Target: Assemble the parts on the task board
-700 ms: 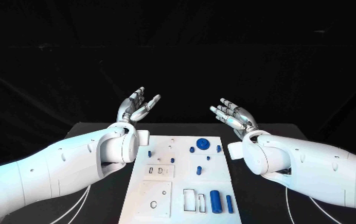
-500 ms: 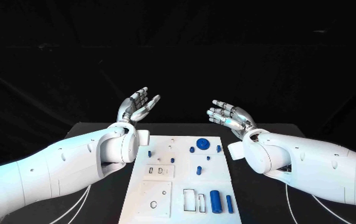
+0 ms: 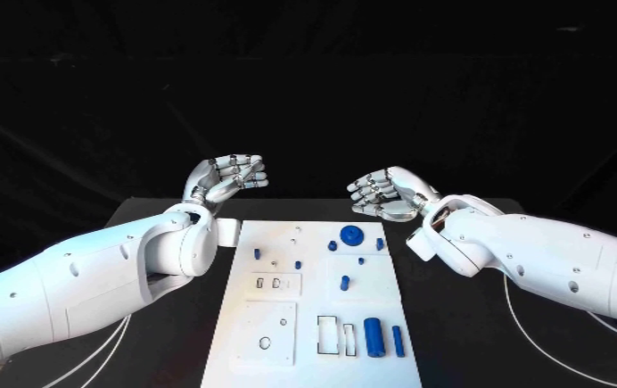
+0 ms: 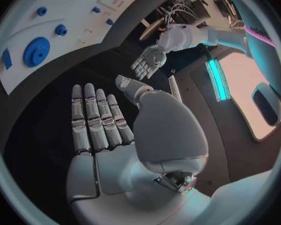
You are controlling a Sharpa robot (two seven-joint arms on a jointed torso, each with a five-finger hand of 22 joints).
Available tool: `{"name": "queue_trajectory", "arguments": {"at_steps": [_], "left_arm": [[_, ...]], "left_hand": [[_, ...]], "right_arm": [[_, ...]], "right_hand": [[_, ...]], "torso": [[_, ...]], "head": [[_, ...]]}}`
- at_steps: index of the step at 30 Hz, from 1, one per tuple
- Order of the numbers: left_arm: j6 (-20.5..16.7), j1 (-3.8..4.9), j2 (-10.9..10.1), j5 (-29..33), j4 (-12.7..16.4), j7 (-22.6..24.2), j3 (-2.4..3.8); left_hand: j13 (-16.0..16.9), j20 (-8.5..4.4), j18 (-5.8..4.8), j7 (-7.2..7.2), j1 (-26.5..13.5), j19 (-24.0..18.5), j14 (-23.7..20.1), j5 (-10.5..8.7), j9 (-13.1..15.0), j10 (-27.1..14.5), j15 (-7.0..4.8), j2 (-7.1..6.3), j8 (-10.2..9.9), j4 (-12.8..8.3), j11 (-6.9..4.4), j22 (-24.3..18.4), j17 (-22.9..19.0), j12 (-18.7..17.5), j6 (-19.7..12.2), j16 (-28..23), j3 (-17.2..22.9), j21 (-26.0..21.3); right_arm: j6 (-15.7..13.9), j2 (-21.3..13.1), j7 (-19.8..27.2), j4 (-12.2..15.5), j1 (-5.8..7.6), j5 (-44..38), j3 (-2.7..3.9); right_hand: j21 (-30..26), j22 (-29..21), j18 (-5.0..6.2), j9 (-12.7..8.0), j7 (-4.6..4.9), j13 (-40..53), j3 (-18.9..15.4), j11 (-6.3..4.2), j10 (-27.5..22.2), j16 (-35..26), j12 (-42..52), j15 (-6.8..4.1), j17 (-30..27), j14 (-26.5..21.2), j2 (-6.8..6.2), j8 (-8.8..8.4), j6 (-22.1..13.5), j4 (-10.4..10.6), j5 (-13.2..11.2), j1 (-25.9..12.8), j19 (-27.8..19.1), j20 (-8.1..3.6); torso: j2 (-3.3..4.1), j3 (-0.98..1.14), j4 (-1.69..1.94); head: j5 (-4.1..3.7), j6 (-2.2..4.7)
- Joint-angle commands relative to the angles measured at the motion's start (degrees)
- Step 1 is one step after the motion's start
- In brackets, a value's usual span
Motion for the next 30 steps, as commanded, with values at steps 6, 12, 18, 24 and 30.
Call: {"name": "queue_trajectory", "arguments": {"at_steps": [6, 12, 18, 24, 30], "left_arm": [[3.9, 0.61, -2.5, -4.0, 4.5, -0.9, 0.44], [4.6, 1.25, -4.5, -4.4, 8.4, -1.7, 0.53], [4.9, 1.51, -6.1, -4.5, 11.7, -2.3, 0.55], [5.1, 1.77, -7.2, -4.5, 13.7, -2.6, 0.56], [5.2, 2.07, -7.6, -4.4, 14.3, -2.8, 0.57]], "left_hand": [[-0.1, -0.80, 0.14, -0.21, 0.2, 0.9, 1.3, 0.06, 0.0, 2.4, -0.60, -1.46, 0.2, -1.5, -0.55, 0.6, 0.9, -1.6, 1.4, 0.0, 2.0, 1.3], [-0.2, -0.89, 0.08, -0.18, -0.2, 0.8, 1.4, 0.05, 0.0, 2.8, -0.59, -2.04, 0.1, -1.9, -0.51, 0.7, 1.1, -2.3, 1.5, -0.3, 2.3, 1.6], [-0.2, -0.81, 0.02, -0.09, -1.1, 0.6, 1.3, 0.06, -0.1, 2.9, -0.49, -2.52, -0.2, -1.8, -0.41, 0.7, 1.3, -3.0, 1.4, -0.6, 2.4, 1.7], [-0.2, -0.73, -0.01, -0.03, -1.5, 0.4, 1.2, 0.06, -0.2, 3.0, -0.41, -2.65, -0.3, -1.8, -0.35, 0.7, 1.4, -3.3, 1.4, -0.9, 2.5, 1.7], [-0.2, -0.69, -0.02, -0.01, -1.6, 0.3, 1.1, 0.06, -0.2, 3.0, -0.36, -2.68, -0.3, -1.8, -0.33, 0.6, 1.4, -3.5, 1.4, -1.0, 2.6, 1.6]], "right_arm": [[4.3, 0.8, -12.6, 0.2, 1.34, -27.4, 0.16], [6.0, 1.6, -18.9, 1.2, 2.40, -39.2, 0.21], [7.1, 2.3, -21.8, 1.8, 3.10, -45.5, 0.23], [7.4, 2.8, -22.9, 2.3, 3.31, -47.9, 0.23], [8.2, 3.5, -23.5, 2.5, 3.39, -49.0, 0.23]], "right_hand": [[8.2, 3.5, 0.80, 0.8, -0.96, 0.5, 0.5, -4.07, 12.6, 6.2, -1.3, -5.50, 5.2, 17.6, -3.97, 1.68, 8.9, -0.3, 0.5, -2.1, 12.9, -5.14], [14.3, 6.9, 0.72, 1.9, -2.65, 1.0, -0.9, -5.90, 15.6, 14.2, -1.7, -7.97, 12.4, 25.9, -5.77, 2.27, 11.5, 0.9, 1.9, -2.9, 19.2, -8.07], [19.4, 10.7, 0.56, 3.0, -2.82, 1.7, -1.8, -5.96, 14.4, 24.2, -1.8, -8.12, 20.8, 27.0, -6.88, 1.48, 11.8, 2.5, 3.3, -2.7, 20.6, -8.99], [37.9, 31.4, -1.67, 4.0, -3.06, 2.7, -3.9, -5.99, 12.1, 52.3, -1.8, -8.34, 47.1, 29.8, -6.97, 0.10, 10.8, 4.6, 3.9, -1.8, 26.2, -9.06], [50.8, 47.8, -3.66, 4.9, -2.99, 3.6, -5.8, -5.79, 11.0, 62.8, -1.8, -8.06, 57.6, 29.8, -6.66, -0.45, 10.5, 5.9, 4.0, -0.4, 29.6, -8.49]], "torso": [[2.66, -0.57, 0.73], [4.72, -1.14, 1.45], [6.22, -1.78, 1.96], [7.30, -2.15, 2.23], [8.15, -2.43, 2.52]], "head": [[-0.72, -0.13], [-1.46, 0.04], [-2.01, 0.17], [-2.37, 0.05], [-2.47, 0.02]]}}
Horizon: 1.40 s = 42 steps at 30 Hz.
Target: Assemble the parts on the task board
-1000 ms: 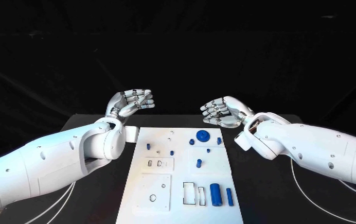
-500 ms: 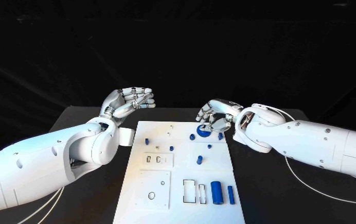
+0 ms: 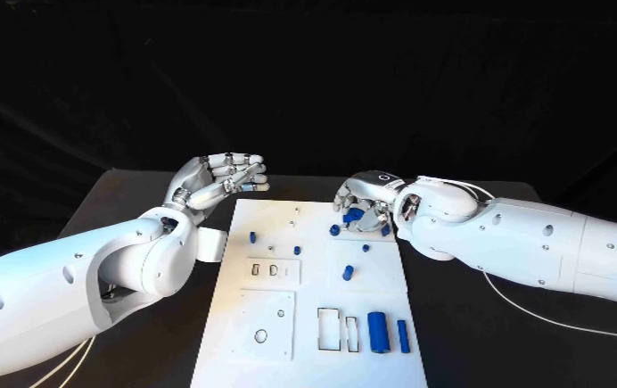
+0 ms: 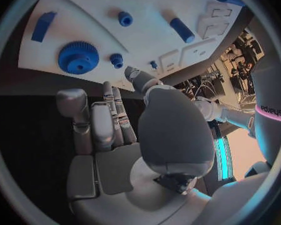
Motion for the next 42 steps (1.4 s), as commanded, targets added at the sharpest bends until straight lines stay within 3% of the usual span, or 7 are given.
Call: {"name": "queue_trajectory", "arguments": {"at_steps": [1, 6, 16, 29, 34, 42], "left_arm": [[1.3, 0.19, -0.1, -0.3, 0.4, -0.2, 0.08], [1.5, 0.37, -0.2, -0.3, 0.5, -0.4, 0.08], [1.6, 0.63, -0.3, -0.2, 0.3, -0.6, 0.08], [1.9, 0.78, -0.4, -0.2, 0.0, -1.1, 0.08], [2.0, 0.80, -0.4, -0.2, -0.1, -1.3, 0.08], [2.1, 0.80, -0.5, -0.2, -0.3, -1.4, 0.08]], "left_hand": [[-0.1, -0.16, -0.01, 0.13, -0.3, -0.4, -0.1, 0.06, -0.1, 0.5, 0.20, -0.02, -0.3, 0.0, 0.03, 0.0, 0.1, -0.3, 0.2, -0.2, 0.2, 0.2], [-0.1, -0.14, -0.01, 0.14, -0.4, -0.4, -0.2, 0.06, -0.1, 0.5, 0.22, -0.04, -0.3, 0.0, 0.03, -0.1, 0.1, -0.4, 0.2, -0.3, 0.2, 0.2], [-0.1, -0.08, -0.01, 0.19, -0.6, -0.6, -0.3, 0.06, -0.1, 0.6, 0.26, -0.13, -0.3, 0.0, 0.08, -0.1, 0.1, -0.6, 0.1, -0.4, 0.3, 0.1], [-0.1, -0.03, -0.01, 0.25, -0.8, -0.6, -0.3, 0.06, -0.1, 0.5, 0.31, -0.16, -0.4, 0.0, 0.12, -0.1, 0.2, -0.8, 0.1, -0.5, 0.3, 0.1], [-0.1, -0.01, -0.01, 0.27, -0.9, -0.7, -0.4, 0.06, -0.1, 0.5, 0.33, -0.17, -0.5, 0.0, 0.14, -0.2, 0.2, -0.9, 0.0, -0.6, 0.4, 0.1], [-0.1, 0.01, -0.01, 0.29, -0.9, -0.7, -0.4, 0.06, -0.2, 0.5, 0.35, -0.17, -0.5, -0.1, 0.17, -0.2, 0.2, -1.0, 0.0, -0.7, 0.4, 0.0]], "right_arm": [[2.1, 0.4, -2.0, 0.1, 0.08, -3.7, 0.02], [2.9, 0.9, -2.2, 0.0, 0.06, -4.0, 0.01], [3.9, 1.6, -2.6, -0.5, -0.01, -4.2, 0.00], [4.8, 1.9, -2.9, -1.0, -0.15, -4.3, -0.01], [4.8, 1.8, -3.1, -1.0, -0.17, -4.3, -0.01], [4.0, 1.8, -3.1, -0.9, -0.20, -4.3, -0.01]], "right_hand": [[2.7, 3.5, -1.05, 0.2, -0.01, 0.2, -0.6, 0.09, -0.6, 2.0, -0.2, 0.08, 2.0, 2.8, 0.16, -0.35, -0.5, 0.2, 0.2, 0.8, 0.8, 0.10], [5.3, 7.0, -1.52, 0.5, 0.04, 0.5, -0.8, 0.11, -0.6, 3.9, -0.1, 0.18, 4.0, 2.9, 0.33, -0.42, -0.4, 0.7, 0.3, 1.2, 1.6, 0.23], [6.9, 9.2, -1.76, 0.9, -0.02, 0.8, -0.3, 0.02, 0.1, 5.1, 0.0, 0.16, 5.0, 3.0, 0.79, -0.25, 0.1, 1.4, 0.5, 1.5, 2.0, 0.29], [9.6, 13.0, -2.17, 2.2, -0.61, 1.1, 4.8, -0.57, 2.5, 6.6, 0.6, -0.24, 5.9, 2.9, 1.46, 0.97, 2.6, 2.1, 0.5, 2.5, 2.4, 0.07], [10.5, 14.2, -2.31, 3.2, -1.08, 1.3, 7.6, -1.06, 3.7, 7.1, 0.9, -0.65, 6.2, 2.9, 1.94, 1.73, 3.5, 1.5, -0.1, 3.4, 2.6, -0.29], [10.8, 14.7, -2.36, 3.9, -1.22, 1.4, 9.1, -1.23, 4.3, 7.4, 0.9, -0.79, 6.4, 2.9, 1.95, 2.13, 3.8, 1.0, -0.1, 3.6, 2.6, -0.43]], "torso": [[0.89, -0.25, 0.26], [1.21, -0.27, 0.53], [1.65, -0.35, 0.95], [2.20, -0.40, 0.97], [2.38, -0.37, 0.99], [2.57, -0.40, 1.03]], "head": [[0.01, -0.05], [-0.05, -0.16], [-0.19, -0.01], [-0.13, 0.10], [-0.10, 0.11], [-0.22, 0.22]]}}
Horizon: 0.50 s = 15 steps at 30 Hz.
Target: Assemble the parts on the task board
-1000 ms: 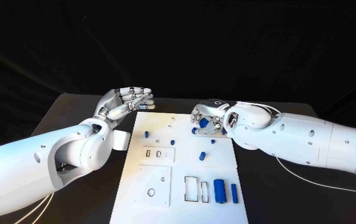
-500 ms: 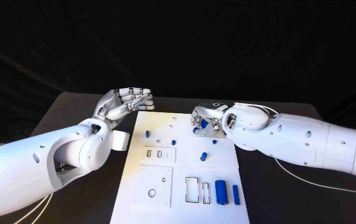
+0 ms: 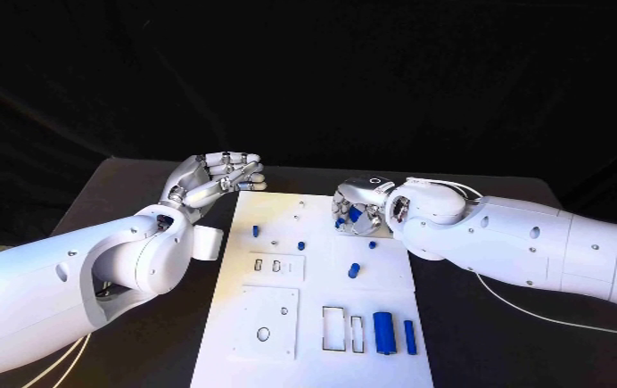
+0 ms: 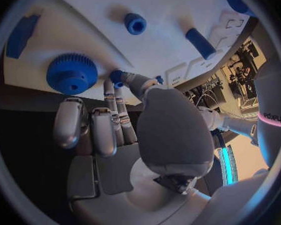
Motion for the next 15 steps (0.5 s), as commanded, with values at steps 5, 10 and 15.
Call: {"name": "queue_trajectory", "arguments": {"at_steps": [5, 10, 15], "left_arm": [[1.3, 0.10, 0.0, -0.2, 0.0, 0.0, 0.06], [1.3, 0.10, 0.0, -0.2, -0.3, 0.0, 0.06], [1.2, 0.10, 0.0, -0.1, -0.6, 0.0, 0.06]], "left_hand": [[-0.1, 0.01, -0.01, 0.30, -0.7, -0.3, -0.2, 0.07, -0.1, 0.3, 0.13, 0.05, -0.2, -0.1, -0.04, -0.1, 0.1, -0.4, 0.0, -0.4, 0.4, 0.0], [-0.1, 0.01, -0.01, 0.30, -0.7, -0.3, -0.2, 0.07, -0.1, 0.3, 0.13, 0.05, -0.2, -0.1, -0.04, -0.1, 0.1, -0.4, 0.0, -0.4, 0.4, 0.0], [-0.1, 0.01, -0.01, 0.30, -0.7, -0.3, -0.2, 0.07, -0.1, 0.3, 0.13, 0.05, -0.2, -0.1, -0.04, -0.1, 0.1, -0.4, 0.0, -0.4, 0.4, 0.0]], "right_arm": [[-3.3, -0.1, -0.9, 0.3, -0.16, -1.0, -0.11], [-7.7, -0.5, -1.8, 1.4, -0.15, -1.3, -0.03], [-11.8, 0.1, -3.6, 2.0, 0.03, -2.2, 0.36]], "right_hand": [[0.8, 1.0, -0.64, 1.3, -0.41, 0.4, 2.1, -0.57, 1.7, 0.6, 0.6, -0.78, 0.3, 2.6, 0.72, 1.18, 1.3, -0.9, -0.3, 1.1, 0.2, -0.49], [1.2, 1.5, -0.70, 2.0, -0.62, 0.7, 2.7, -0.83, 2.3, 0.8, 0.8, -0.98, 0.5, 2.7, 0.91, 1.68, 1.7, -1.5, -0.3, 1.2, 0.3, -0.68], [1.4, 1.9, -0.77, 2.3, -0.68, 0.8, 2.9, -0.90, 2.4, 0.9, 0.9, -1.05, 0.7, 2.7, 0.90, 1.90, 1.8, -1.7, -0.3, 1.2, 0.4, -0.75]], "torso": [[0.19, -0.02, 0.05], [0.22, 0.01, 0.06], [0.31, -0.08, 0.22]], "head": [[-0.06, 0.17], [0.01, 0.48], [-0.11, 0.92]]}}
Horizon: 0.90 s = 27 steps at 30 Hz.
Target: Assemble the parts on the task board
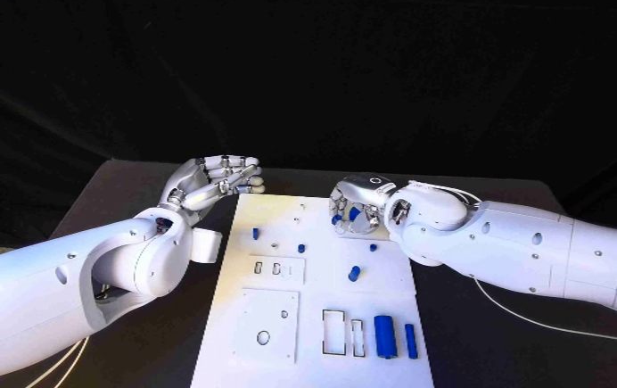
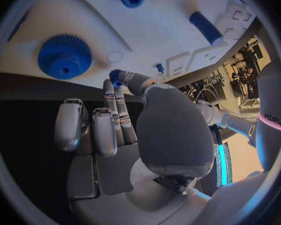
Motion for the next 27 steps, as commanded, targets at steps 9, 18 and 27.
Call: {"name": "queue_trajectory", "arguments": {"at_steps": [9, 18, 27], "left_arm": [[1.0, 0.09, 0.0, 0.3, 0.1, 0.3, 0.06], [1.1, 0.12, 0.0, 0.3, 0.5, 0.2, 0.06], [1.2, 0.31, 0.0, 0.4, 0.6, 0.1, 0.06]], "left_hand": [[-0.1, 0.04, 0.01, 0.30, -0.7, -0.4, -0.2, 0.05, -0.1, 0.3, 0.16, 0.09, -0.3, -0.1, -0.02, -0.1, 0.1, -0.3, -0.1, -0.3, 0.5, 0.0], [-0.1, 0.04, 0.01, 0.30, -0.7, -0.4, -0.2, 0.05, -0.1, 0.3, 0.16, 0.09, -0.3, -0.1, -0.02, -0.1, 0.1, -0.3, -0.1, -0.3, 0.5, 0.0], [-0.1, 0.04, 0.01, 0.30, -0.7, -0.4, -0.2, 0.05, -0.1, 0.3, 0.16, 0.09, -0.3, -0.1, -0.02, -0.1, 0.1, -0.3, -0.1, -0.3, 0.5, 0.0]], "right_arm": [[-9.3, 4.5, -3.9, -3.3, 0.36, -2.5, 0.45], [-9.8, 8.1, -3.9, -6.6, 0.40, -2.2, 0.51], [-8.4, 9.5, -3.1, -8.1, 0.23, -1.4, 0.51]], "right_hand": [[0.4, 0.3, -0.79, 0.4, 0.00, 0.8, 0.7, -0.88, 1.1, 0.4, 0.0, -0.44, 0.4, 3.0, 0.10, 0.30, 0.3, -0.3, 0.4, 0.5, 0.0, -0.39], [0.5, 0.5, -0.82, 0.6, 0.00, 0.9, 0.8, -0.88, 1.1, 0.5, 0.0, -0.43, 0.5, 3.0, 0.08, 0.35, 0.3, -0.3, 0.3, 0.3, 0.1, -0.40], [0.6, 0.5, -0.82, 0.8, -0.01, 0.9, 0.9, -0.86, 1.1, 0.6, -0.1, -0.42, 0.6, 3.0, 0.05, 0.38, 0.2, -0.3, 0.0, 0.0, 0.0, -0.40]], "torso": [[0.35, -0.09, 0.28], [0.62, -0.23, 0.63], [0.80, -0.36, 0.80]], "head": [[-0.15, 0.49], [-0.21, 0.41], [0.03, 0.09]]}}
